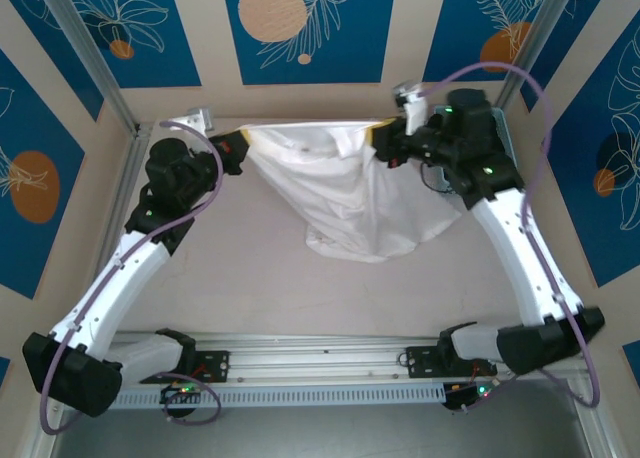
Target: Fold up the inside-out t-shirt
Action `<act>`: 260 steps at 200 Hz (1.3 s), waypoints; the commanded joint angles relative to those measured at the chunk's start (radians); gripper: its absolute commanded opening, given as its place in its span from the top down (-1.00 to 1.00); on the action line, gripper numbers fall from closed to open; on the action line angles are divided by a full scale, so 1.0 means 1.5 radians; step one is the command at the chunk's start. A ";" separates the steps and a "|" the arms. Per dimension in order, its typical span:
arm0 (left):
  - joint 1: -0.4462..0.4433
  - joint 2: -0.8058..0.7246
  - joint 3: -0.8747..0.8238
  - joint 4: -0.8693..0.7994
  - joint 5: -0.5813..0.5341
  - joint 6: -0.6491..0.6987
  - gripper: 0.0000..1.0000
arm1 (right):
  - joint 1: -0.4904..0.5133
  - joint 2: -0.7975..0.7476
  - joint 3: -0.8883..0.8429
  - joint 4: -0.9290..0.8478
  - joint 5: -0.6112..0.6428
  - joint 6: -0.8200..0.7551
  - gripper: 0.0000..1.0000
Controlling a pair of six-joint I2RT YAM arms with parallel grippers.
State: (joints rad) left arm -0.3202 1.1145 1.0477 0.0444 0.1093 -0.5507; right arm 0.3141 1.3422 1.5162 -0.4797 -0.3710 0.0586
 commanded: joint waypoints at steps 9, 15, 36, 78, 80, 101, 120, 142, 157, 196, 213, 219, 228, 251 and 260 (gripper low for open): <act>0.073 -0.011 -0.095 -0.045 -0.131 0.024 1.00 | 0.055 0.085 -0.036 -0.025 -0.127 0.020 1.00; 0.077 -0.003 -0.111 -0.048 -0.140 0.032 1.00 | 0.065 0.106 -0.043 -0.014 -0.149 0.029 1.00; 0.081 0.026 -0.157 -0.044 -0.153 0.063 0.94 | 0.101 0.187 -0.040 -0.003 -0.187 0.043 0.99; 0.076 -0.013 -0.252 -0.041 -0.142 0.078 0.20 | 0.121 0.311 -0.003 0.027 -0.236 0.086 0.97; 0.074 -0.020 -0.258 -0.041 -0.142 0.076 0.16 | 0.121 0.316 -0.001 0.029 -0.238 0.088 0.97; 0.046 -0.108 -0.323 -0.021 -0.123 0.074 -0.13 | 0.125 0.343 0.016 0.029 -0.248 0.095 0.97; 0.010 -0.172 -0.376 0.028 -0.059 0.078 -0.26 | 0.124 0.352 0.022 0.025 -0.246 0.093 0.97; -0.023 -0.163 -0.406 0.128 0.051 0.094 -0.34 | 0.123 0.357 0.030 0.019 -0.252 0.087 0.96; -0.052 -0.102 -0.386 0.155 0.100 0.119 -0.34 | 0.122 0.357 0.033 0.011 -0.254 0.081 0.95; -0.114 0.078 -0.321 0.198 0.087 0.158 -0.37 | 0.110 0.347 0.030 0.000 -0.259 0.077 0.92; -0.120 0.148 -0.297 0.249 0.119 0.138 -0.37 | 0.108 0.345 0.028 0.000 -0.261 0.079 0.92; -0.124 0.168 -0.290 0.266 0.127 0.132 -0.37 | 0.108 0.345 0.027 0.000 -0.260 0.080 0.92; -0.127 0.197 -0.279 0.285 0.139 0.124 -0.34 | 0.108 0.345 0.027 0.000 -0.261 0.080 0.92; -0.129 0.250 -0.261 0.320 0.156 0.113 0.07 | 0.105 0.346 0.026 -0.002 -0.257 0.080 0.92; -0.129 0.263 -0.255 0.323 0.157 0.116 0.33 | 0.102 0.345 0.026 -0.004 -0.255 0.080 0.91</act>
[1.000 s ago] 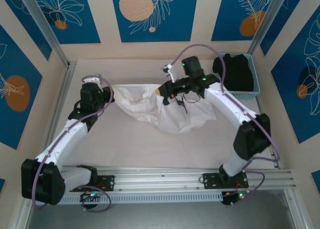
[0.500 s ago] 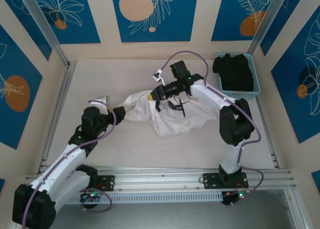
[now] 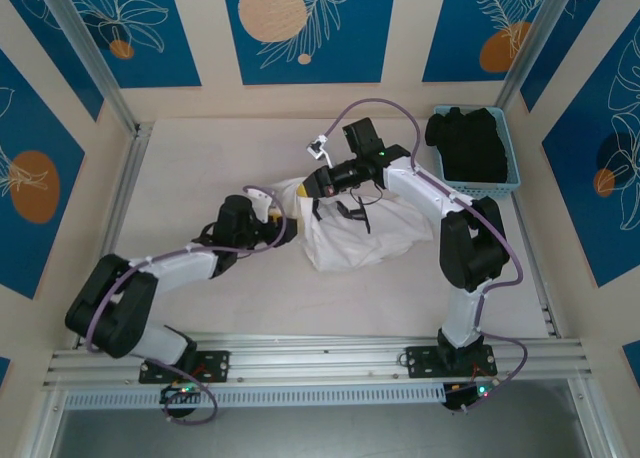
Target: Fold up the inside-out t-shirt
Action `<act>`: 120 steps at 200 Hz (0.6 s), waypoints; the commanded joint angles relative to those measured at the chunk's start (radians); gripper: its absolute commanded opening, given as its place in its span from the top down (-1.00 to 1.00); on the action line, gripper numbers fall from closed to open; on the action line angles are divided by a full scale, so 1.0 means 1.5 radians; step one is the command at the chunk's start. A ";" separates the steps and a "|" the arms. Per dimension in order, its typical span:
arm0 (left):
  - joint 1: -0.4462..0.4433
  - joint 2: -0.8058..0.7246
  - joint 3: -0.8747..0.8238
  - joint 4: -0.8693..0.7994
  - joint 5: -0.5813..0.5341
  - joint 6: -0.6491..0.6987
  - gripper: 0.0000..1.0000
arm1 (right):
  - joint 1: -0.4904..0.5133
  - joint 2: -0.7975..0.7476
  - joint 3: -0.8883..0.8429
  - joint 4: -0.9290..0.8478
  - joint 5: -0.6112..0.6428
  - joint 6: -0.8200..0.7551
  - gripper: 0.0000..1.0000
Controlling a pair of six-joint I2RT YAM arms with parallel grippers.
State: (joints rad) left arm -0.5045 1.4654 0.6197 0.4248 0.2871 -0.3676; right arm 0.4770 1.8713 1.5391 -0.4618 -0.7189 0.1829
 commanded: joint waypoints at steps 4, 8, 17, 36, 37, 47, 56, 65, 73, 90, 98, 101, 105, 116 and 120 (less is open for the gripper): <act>-0.006 0.034 0.031 0.070 0.039 -0.006 0.46 | -0.008 -0.008 0.010 -0.017 -0.022 -0.002 0.92; -0.006 0.037 0.033 0.071 0.038 -0.007 0.61 | -0.009 -0.009 0.010 -0.019 -0.020 -0.001 0.91; -0.005 0.039 0.034 0.070 0.035 -0.009 0.86 | -0.014 -0.011 0.011 -0.023 -0.005 0.002 0.91; -0.001 0.013 0.032 0.053 0.045 -0.015 1.00 | -0.024 -0.003 0.039 -0.082 0.180 0.035 0.77; -0.001 0.011 0.031 0.051 0.045 -0.015 1.00 | -0.025 -0.002 0.041 -0.086 0.193 0.036 0.75; -0.001 -0.009 0.026 0.045 0.054 -0.024 1.00 | -0.024 0.005 0.060 -0.118 0.312 0.033 0.63; 0.000 -0.026 0.020 0.043 0.061 -0.035 1.00 | -0.021 0.009 0.074 -0.137 0.393 0.025 0.57; 0.000 -0.041 0.013 0.041 0.066 -0.045 1.00 | -0.017 0.009 0.082 -0.144 0.434 0.017 0.52; 0.002 -0.053 0.006 0.036 0.065 -0.055 1.00 | -0.015 0.005 0.083 -0.143 0.453 0.015 0.46; 0.006 -0.077 0.000 0.018 0.056 -0.069 1.00 | -0.003 -0.019 0.069 -0.128 0.482 0.007 0.33; 0.008 -0.087 0.002 0.006 0.053 -0.074 1.00 | 0.008 -0.038 0.048 -0.114 0.503 0.000 0.27; 0.008 -0.092 0.002 0.001 0.051 -0.075 1.00 | 0.012 -0.048 0.038 -0.108 0.510 -0.003 0.26; 0.009 -0.097 0.003 -0.007 0.049 -0.075 1.00 | 0.018 -0.060 0.022 -0.100 0.518 -0.009 0.23; 0.010 -0.115 0.008 -0.033 0.043 -0.073 1.00 | 0.041 -0.102 -0.030 -0.067 0.532 -0.026 0.16; 0.010 -0.121 0.009 -0.041 0.040 -0.070 1.00 | 0.051 -0.118 -0.051 -0.054 0.534 -0.031 0.13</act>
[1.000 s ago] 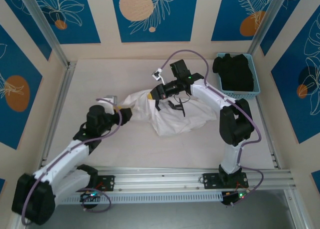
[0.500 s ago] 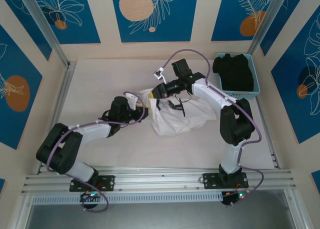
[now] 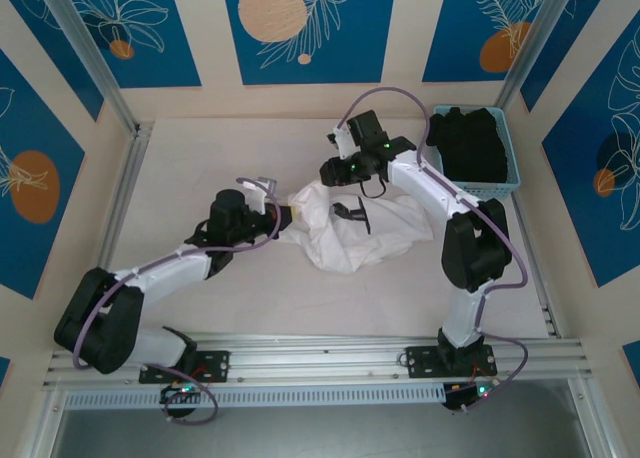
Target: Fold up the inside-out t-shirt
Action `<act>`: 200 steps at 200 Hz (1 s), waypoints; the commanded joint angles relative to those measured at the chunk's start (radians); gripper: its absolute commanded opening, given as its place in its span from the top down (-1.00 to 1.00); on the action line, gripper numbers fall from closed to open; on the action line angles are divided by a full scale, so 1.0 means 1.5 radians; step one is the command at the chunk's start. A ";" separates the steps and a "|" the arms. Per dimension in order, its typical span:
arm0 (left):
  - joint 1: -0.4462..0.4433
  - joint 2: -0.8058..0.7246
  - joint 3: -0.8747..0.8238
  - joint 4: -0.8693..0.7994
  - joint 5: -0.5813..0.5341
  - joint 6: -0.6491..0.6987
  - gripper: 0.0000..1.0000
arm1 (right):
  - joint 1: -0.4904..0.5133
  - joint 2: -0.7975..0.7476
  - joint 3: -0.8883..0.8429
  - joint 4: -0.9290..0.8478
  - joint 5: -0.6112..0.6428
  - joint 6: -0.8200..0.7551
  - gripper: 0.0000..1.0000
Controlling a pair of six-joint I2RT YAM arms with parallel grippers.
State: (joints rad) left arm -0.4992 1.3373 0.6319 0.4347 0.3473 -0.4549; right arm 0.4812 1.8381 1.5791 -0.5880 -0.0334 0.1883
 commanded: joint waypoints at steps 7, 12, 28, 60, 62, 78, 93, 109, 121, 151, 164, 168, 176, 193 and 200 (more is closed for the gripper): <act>0.008 -0.046 0.003 -0.059 -0.002 -0.007 1.00 | 0.066 -0.122 -0.117 0.053 0.079 -0.040 0.10; 0.008 -0.053 0.004 -0.067 -0.007 -0.004 1.00 | 0.078 -0.140 -0.144 0.069 0.080 -0.042 0.08; 0.010 -0.070 0.010 -0.095 -0.013 0.006 1.00 | 0.114 -0.185 -0.223 0.125 0.071 -0.033 0.02; 0.013 -0.092 0.015 -0.121 -0.016 0.014 1.00 | 0.158 -0.191 -0.305 0.230 0.049 0.006 -0.16; 0.014 -0.094 0.015 -0.122 -0.016 0.015 1.00 | 0.160 -0.187 -0.305 0.234 0.048 0.007 -0.16; 0.015 -0.102 0.016 -0.131 -0.016 0.018 1.00 | 0.171 -0.152 -0.297 0.259 0.067 0.013 -0.10; 0.018 -0.112 0.017 -0.140 -0.019 0.021 1.00 | 0.173 -0.130 -0.286 0.272 0.090 0.010 0.18; 0.023 -0.127 0.020 -0.161 -0.031 0.020 1.00 | 0.172 -0.143 -0.291 0.280 0.118 0.002 0.64; 0.028 -0.142 0.024 -0.182 -0.041 0.018 1.00 | 0.165 -0.175 -0.308 0.284 0.133 -0.006 0.90; 0.039 -0.177 0.029 -0.205 -0.038 0.016 1.00 | 0.114 -0.258 -0.338 0.256 0.099 0.002 1.00; 0.040 -0.184 0.030 -0.203 -0.030 0.013 1.00 | 0.104 -0.281 -0.344 0.241 0.090 0.009 1.00; 0.040 -0.184 0.030 -0.202 -0.026 0.011 1.00 | 0.104 -0.286 -0.347 0.240 0.090 0.007 1.00; 0.041 -0.183 0.033 -0.200 -0.017 0.008 1.00 | 0.108 -0.293 -0.351 0.236 0.097 0.005 1.00; 0.042 -0.180 0.037 -0.194 0.001 0.002 1.00 | 0.116 -0.295 -0.353 0.223 0.120 -0.002 1.00; 0.041 -0.179 0.040 -0.195 0.002 0.000 1.00 | 0.118 -0.296 -0.353 0.220 0.123 -0.006 1.00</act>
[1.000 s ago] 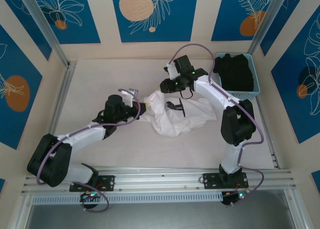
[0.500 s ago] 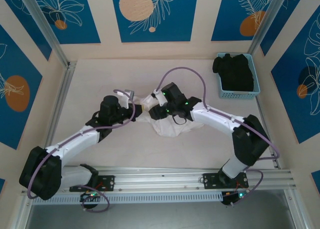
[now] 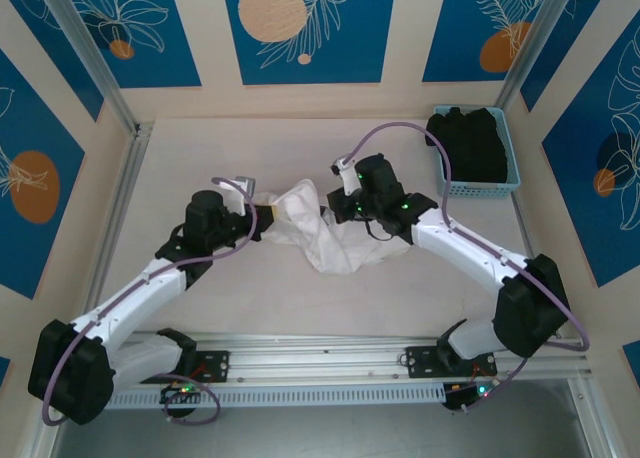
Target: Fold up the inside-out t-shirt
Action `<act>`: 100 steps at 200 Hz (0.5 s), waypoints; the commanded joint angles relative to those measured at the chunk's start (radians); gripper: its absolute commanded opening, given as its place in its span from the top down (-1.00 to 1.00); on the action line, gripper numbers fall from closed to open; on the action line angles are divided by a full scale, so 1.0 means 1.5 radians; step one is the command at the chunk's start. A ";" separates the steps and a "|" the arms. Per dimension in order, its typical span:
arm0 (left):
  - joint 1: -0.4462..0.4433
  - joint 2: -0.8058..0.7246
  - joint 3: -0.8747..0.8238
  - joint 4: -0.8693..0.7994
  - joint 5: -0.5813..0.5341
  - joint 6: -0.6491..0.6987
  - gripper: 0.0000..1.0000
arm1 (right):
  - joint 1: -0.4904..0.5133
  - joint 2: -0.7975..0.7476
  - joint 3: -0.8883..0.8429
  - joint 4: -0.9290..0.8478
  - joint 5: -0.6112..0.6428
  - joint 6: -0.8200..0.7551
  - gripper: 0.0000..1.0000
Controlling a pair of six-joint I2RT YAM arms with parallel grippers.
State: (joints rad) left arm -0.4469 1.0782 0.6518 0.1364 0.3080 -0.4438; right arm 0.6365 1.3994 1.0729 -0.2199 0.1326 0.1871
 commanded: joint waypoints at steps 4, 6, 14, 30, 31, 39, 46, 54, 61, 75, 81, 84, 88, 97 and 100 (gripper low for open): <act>0.007 -0.007 0.028 0.003 0.030 -0.008 1.00 | 0.017 -0.005 -0.016 -0.025 0.008 -0.010 1.00; 0.007 -0.007 0.029 0.003 0.031 -0.008 1.00 | 0.019 -0.006 -0.017 -0.024 0.005 -0.013 1.00; 0.006 -0.006 0.031 0.001 0.035 -0.010 1.00 | 0.034 -0.008 -0.019 -0.015 -0.014 -0.025 0.90; 0.006 -0.005 0.034 -0.002 0.037 -0.010 1.00 | 0.082 -0.002 -0.028 0.018 -0.031 -0.047 0.43; 0.006 -0.005 0.034 -0.001 0.037 -0.010 1.00 | 0.085 -0.001 -0.028 0.021 -0.030 -0.048 0.40; 0.006 -0.004 0.033 -0.001 0.036 -0.010 1.00 | 0.106 0.011 -0.027 0.033 -0.023 -0.056 0.26; 0.006 -0.003 0.032 0.001 0.036 -0.011 1.00 | 0.120 0.026 -0.023 0.042 -0.006 -0.059 0.17; 0.006 -0.001 0.031 0.004 0.036 -0.013 1.00 | 0.127 0.044 -0.018 0.051 0.002 -0.062 0.09; 0.006 0.000 0.030 0.008 0.038 -0.016 1.00 | 0.131 0.062 -0.010 0.056 0.009 -0.062 0.04; 0.006 0.002 0.030 0.011 0.042 -0.019 1.00 | 0.135 0.096 0.003 0.062 0.041 -0.070 -0.03; 0.006 0.003 0.031 0.011 0.042 -0.020 1.00 | 0.135 0.111 0.008 0.061 0.062 -0.073 -0.04; 0.006 0.002 0.031 0.011 0.041 -0.020 1.00 | 0.135 0.117 0.010 0.060 0.070 -0.075 -0.03; 0.006 0.002 0.031 0.011 0.042 -0.021 1.00 | 0.135 0.125 0.013 0.060 0.087 -0.078 -0.03; 0.006 0.001 0.030 0.010 0.042 -0.021 1.00 | 0.134 0.138 0.014 0.060 0.115 -0.080 -0.03; 0.006 0.000 0.030 0.011 0.041 -0.020 1.00 | 0.132 0.141 0.013 0.062 0.123 -0.080 -0.03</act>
State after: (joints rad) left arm -0.4461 1.0828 0.6670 0.1299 0.3408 -0.4656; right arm 0.8440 1.5654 1.0569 -0.1486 0.1848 0.0990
